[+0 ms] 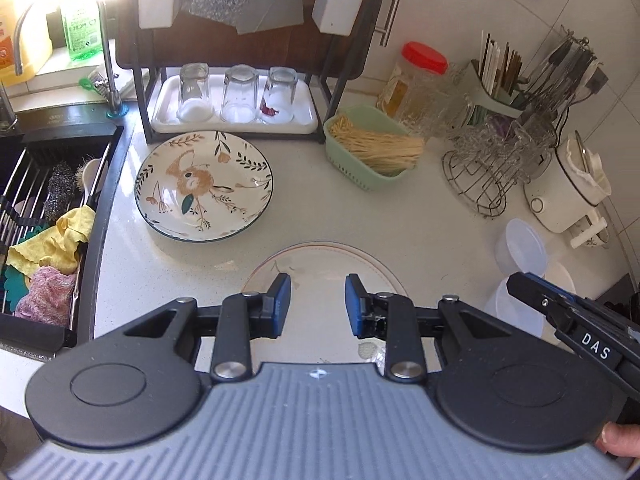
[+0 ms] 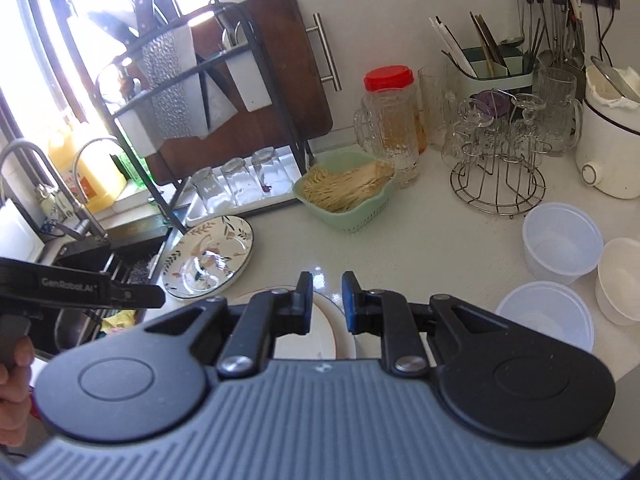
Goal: Organize plates and bowls
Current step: 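Move both grippers toward the deer-print plate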
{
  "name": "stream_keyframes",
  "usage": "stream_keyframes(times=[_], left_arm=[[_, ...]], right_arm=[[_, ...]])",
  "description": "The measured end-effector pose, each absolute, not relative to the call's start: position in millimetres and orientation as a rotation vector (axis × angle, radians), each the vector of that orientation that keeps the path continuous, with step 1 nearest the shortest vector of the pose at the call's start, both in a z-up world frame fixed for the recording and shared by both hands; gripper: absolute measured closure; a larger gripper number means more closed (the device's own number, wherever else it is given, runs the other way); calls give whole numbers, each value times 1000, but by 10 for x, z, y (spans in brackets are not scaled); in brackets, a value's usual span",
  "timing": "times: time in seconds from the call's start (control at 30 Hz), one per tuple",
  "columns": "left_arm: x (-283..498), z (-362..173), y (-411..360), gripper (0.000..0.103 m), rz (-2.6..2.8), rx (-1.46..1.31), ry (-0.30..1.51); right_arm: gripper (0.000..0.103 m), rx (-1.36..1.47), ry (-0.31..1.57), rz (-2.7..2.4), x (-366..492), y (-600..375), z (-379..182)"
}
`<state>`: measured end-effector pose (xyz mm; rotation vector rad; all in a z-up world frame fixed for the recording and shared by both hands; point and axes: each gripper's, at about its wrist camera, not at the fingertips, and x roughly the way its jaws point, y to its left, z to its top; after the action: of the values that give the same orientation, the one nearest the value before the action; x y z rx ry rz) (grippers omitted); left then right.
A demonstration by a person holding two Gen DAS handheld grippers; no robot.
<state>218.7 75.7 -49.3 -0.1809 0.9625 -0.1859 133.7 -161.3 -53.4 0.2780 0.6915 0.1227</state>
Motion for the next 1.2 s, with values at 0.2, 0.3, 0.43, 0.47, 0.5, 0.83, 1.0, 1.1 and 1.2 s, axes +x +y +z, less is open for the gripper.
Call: stream_keyframes(times=[0.2, 0.3, 0.43, 0.47, 0.5, 0.83, 1.0, 1.1, 1.2], left_arm=[[1979, -349, 712, 70, -155, -176, 901], [1899, -349, 664, 70, -148, -171, 898], [1763, -345, 647, 70, -119, -170, 884], [1729, -354, 639, 70, -109, -174, 883], [1699, -361, 628, 70, -101, -179, 883], [1416, -502, 537, 70, 10, -218, 910], [1301, -513, 610, 70, 60, -232, 916], [1276, -520, 702, 70, 88, -242, 919], [1304, -520, 811, 70, 104, -256, 930]], right_arm=[[83, 254, 666, 143, 1154, -1626, -430], [83, 235, 662, 137, 1088, -1660, -419], [83, 224, 671, 168, 1035, -1729, -447], [83, 219, 673, 180, 1018, -1743, -456], [83, 216, 676, 192, 1011, -1753, -464], [83, 181, 691, 299, 931, -1788, -531], [83, 176, 720, 353, 950, -1715, -576], [83, 175, 741, 379, 991, -1630, -604], [83, 169, 758, 399, 1057, -1538, -614]])
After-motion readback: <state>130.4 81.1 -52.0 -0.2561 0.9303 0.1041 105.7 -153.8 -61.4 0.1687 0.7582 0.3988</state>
